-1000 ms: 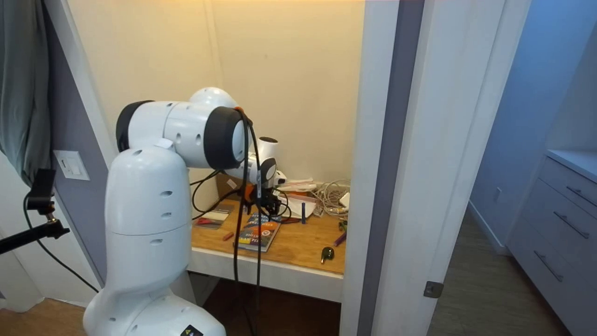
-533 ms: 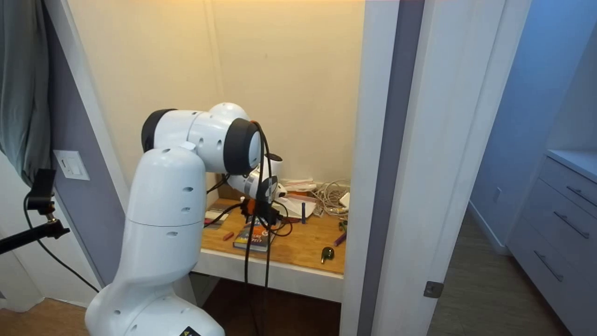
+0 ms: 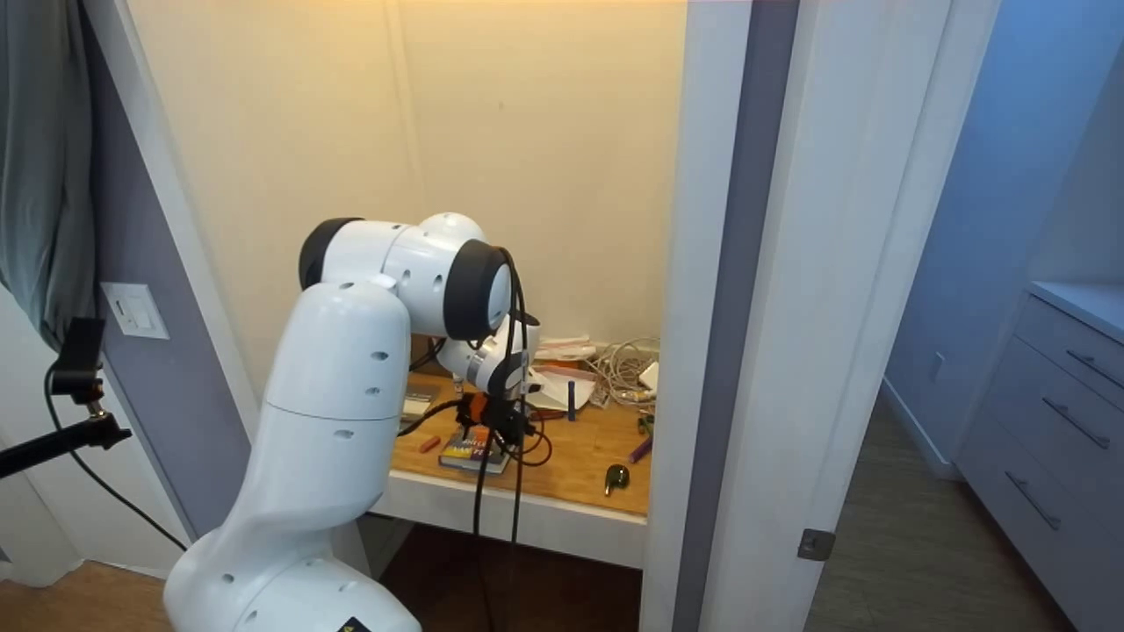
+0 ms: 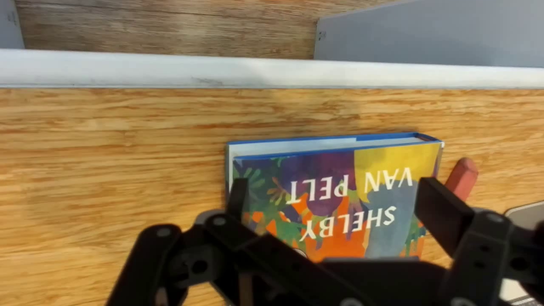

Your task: Open the book

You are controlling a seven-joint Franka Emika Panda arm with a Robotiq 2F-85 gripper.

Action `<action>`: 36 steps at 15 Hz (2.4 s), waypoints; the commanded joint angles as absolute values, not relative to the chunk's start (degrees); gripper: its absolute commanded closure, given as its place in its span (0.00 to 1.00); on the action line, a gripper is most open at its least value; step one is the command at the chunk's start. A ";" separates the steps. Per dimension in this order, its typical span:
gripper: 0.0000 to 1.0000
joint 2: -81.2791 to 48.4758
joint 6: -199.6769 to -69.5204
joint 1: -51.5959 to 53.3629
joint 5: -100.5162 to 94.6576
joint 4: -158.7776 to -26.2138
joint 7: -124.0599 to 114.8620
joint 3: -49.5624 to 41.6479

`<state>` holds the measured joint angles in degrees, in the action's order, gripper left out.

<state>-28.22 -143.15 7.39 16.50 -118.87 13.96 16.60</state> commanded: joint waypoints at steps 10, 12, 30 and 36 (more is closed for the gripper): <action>0.00 -33.72 -139.32 4.23 18.88 -113.54 15.20 18.44; 0.00 -34.38 -138.67 3.57 19.73 -112.88 15.36 18.98; 0.00 -34.88 -135.25 1.14 26.69 -112.08 15.30 20.18; 0.00 -34.07 -134.20 1.80 25.93 -111.26 14.38 19.67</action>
